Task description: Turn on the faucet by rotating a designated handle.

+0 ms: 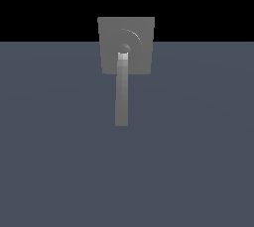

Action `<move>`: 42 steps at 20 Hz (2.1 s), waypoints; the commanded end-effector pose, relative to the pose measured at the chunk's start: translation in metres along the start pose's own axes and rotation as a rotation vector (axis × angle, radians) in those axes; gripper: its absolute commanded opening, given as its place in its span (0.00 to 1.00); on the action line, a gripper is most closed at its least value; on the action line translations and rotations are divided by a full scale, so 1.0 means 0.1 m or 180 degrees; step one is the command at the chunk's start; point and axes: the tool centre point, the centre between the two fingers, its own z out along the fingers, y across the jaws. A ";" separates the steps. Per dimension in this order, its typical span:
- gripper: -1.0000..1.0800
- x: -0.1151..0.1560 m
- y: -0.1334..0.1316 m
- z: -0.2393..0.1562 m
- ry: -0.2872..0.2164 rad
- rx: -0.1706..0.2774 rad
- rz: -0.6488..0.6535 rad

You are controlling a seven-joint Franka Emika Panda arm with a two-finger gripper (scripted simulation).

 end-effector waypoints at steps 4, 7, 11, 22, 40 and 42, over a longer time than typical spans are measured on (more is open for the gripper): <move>0.00 0.08 0.10 -0.32 -0.0017 -0.0859 -0.0504; 0.00 0.14 0.12 -0.51 -0.0091 -0.1323 -0.0795; 0.00 0.24 0.09 -0.77 -0.0259 -0.1933 -0.1199; 0.00 0.66 -0.30 -1.39 -0.1142 -0.3491 -0.2398; 0.00 1.77 -1.67 -1.28 -0.3884 -0.5237 -0.4562; 0.00 1.90 -1.83 -1.14 -0.4282 -0.5335 -0.4809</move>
